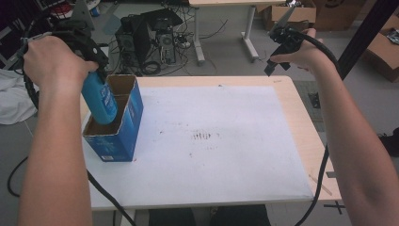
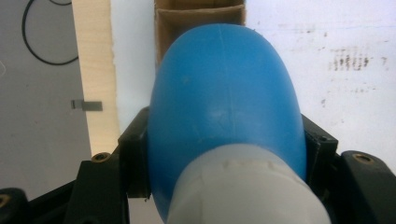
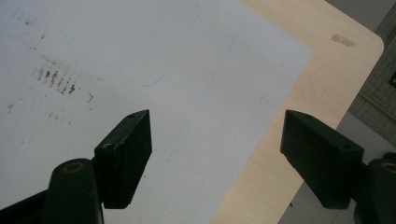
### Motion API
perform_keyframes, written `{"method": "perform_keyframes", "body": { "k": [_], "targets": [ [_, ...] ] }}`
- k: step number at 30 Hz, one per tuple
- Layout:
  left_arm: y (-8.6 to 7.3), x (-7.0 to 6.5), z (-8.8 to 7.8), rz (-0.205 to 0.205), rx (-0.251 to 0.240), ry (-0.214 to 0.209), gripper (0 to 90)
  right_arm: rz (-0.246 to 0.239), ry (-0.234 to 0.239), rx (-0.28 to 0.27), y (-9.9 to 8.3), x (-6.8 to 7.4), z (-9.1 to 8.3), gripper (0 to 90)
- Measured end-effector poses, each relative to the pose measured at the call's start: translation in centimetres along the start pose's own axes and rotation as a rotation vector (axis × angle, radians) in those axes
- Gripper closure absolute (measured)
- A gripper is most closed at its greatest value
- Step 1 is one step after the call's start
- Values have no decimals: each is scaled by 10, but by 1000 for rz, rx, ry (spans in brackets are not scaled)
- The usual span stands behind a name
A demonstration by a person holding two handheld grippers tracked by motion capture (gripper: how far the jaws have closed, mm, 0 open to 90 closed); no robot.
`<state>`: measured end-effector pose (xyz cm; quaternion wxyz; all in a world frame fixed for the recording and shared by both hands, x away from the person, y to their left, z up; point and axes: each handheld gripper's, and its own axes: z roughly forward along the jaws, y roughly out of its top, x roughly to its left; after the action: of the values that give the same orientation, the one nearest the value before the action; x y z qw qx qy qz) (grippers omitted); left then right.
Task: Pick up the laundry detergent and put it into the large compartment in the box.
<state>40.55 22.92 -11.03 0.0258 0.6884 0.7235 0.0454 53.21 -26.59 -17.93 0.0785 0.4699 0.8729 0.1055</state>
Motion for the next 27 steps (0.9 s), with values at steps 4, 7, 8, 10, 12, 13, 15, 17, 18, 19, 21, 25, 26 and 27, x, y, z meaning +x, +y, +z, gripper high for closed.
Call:
{"method": "perform_keyframes", "body": {
  "k": [4, 7, 8, 10, 12, 13, 15, 17, 18, 19, 21, 25, 26, 27],
  "targets": [
    [2, 5, 10, -3, 10, -1, 379, -6, -5, -1, 0, 0, 0, 254],
    [4, 6, 18, -5, 18, 5, 380, -4, -5, 4, -1, -1, 0, 253],
    [4, 7, 20, -4, 21, 5, 380, -3, -6, 6, -1, -1, 0, 254],
    [5, 8, 25, -5, 28, 0, 380, -5, -6, 7, -2, -1, 0, 254],
    [6, 9, 30, -5, 31, -7, 380, -5, -8, 7, -1, -1, 0, 253],
    [6, 9, 30, -5, 31, -7, 379, -5, -8, 7, -1, -1, 0, 253],
    [6, 10, 35, -5, 41, -8, 380, -6, -9, 9, -1, 0, 1, 254],
    [7, 11, 42, -1, 47, -4, 380, -8, -8, 11, 0, 1, 1, 254],
    [8, 11, 44, -1, 49, -4, 380, -9, -9, 11, 0, 1, 1, 254],
    [8, 11, 44, -1, 49, -4, 380, -9, -9, 11, 0, 1, 1, 254],
    [8, 11, 50, 1, 55, -5, 380, -13, -9, 10, 0, 1, 1, 254],
    [10, 12, 61, 4, 68, -13, 380, -11, -11, 10, 0, 2, 1, 255],
    [11, 12, 68, 3, 80, -13, 380, -17, -12, 11, -1, 1, 1, 255],
    [11, 12, 70, 6, 76, -14, 380, -17, -13, 12, -1, 1, 1, 255]
  ]
}}
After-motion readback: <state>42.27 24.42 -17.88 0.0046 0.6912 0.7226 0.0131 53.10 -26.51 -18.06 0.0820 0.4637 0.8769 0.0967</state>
